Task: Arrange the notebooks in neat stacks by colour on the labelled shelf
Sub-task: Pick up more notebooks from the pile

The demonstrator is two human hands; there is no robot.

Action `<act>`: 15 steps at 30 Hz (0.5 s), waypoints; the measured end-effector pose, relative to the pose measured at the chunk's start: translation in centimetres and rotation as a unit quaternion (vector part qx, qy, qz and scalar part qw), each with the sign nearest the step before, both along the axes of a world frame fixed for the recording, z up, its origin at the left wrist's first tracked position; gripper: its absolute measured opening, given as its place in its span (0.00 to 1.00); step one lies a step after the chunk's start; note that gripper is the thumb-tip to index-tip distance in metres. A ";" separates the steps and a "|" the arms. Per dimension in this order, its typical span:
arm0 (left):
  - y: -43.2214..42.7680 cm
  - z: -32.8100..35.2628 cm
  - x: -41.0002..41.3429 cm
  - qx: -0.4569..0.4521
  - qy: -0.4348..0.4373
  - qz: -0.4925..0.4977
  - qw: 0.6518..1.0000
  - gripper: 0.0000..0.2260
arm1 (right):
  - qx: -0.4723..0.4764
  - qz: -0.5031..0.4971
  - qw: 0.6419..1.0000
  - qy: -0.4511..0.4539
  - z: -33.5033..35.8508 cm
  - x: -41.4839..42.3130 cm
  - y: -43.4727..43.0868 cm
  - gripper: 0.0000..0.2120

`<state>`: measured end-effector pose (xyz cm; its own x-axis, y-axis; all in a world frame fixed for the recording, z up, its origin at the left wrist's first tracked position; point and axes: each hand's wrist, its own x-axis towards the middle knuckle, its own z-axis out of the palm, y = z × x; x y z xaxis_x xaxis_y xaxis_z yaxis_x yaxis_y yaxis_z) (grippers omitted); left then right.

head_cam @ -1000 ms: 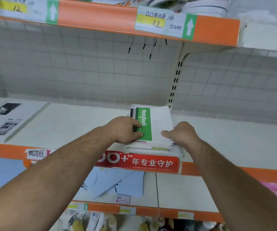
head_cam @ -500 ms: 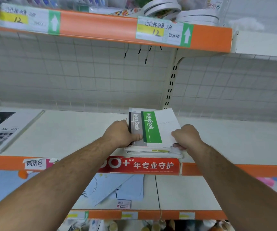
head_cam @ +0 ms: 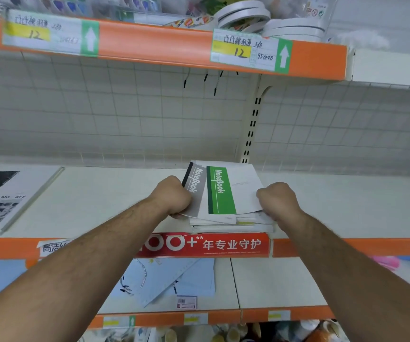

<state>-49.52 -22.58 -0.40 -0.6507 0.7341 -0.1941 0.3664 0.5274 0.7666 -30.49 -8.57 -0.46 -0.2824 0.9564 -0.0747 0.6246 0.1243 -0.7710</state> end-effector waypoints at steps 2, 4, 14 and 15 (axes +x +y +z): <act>-0.3 0.1 -0.6 0.027 -0.040 0.033 0.998 0.08 | -0.024 0.001 1.000 0.016 0.6 -0.3 -0.4 0.07; -0.9 0.3 -0.9 0.050 -0.072 0.071 0.994 0.09 | -0.057 0.008 0.998 0.040 1.1 -0.6 -0.8 0.07; -7.7 0.5 -2.6 0.122 -0.109 0.212 0.963 0.09 | -0.081 0.079 0.987 0.112 1.6 -5.3 -4.9 0.13; -8.7 0.5 -2.8 0.128 -0.109 0.223 0.960 0.10 | -0.081 0.091 0.986 0.112 1.7 -6.0 -5.8 0.12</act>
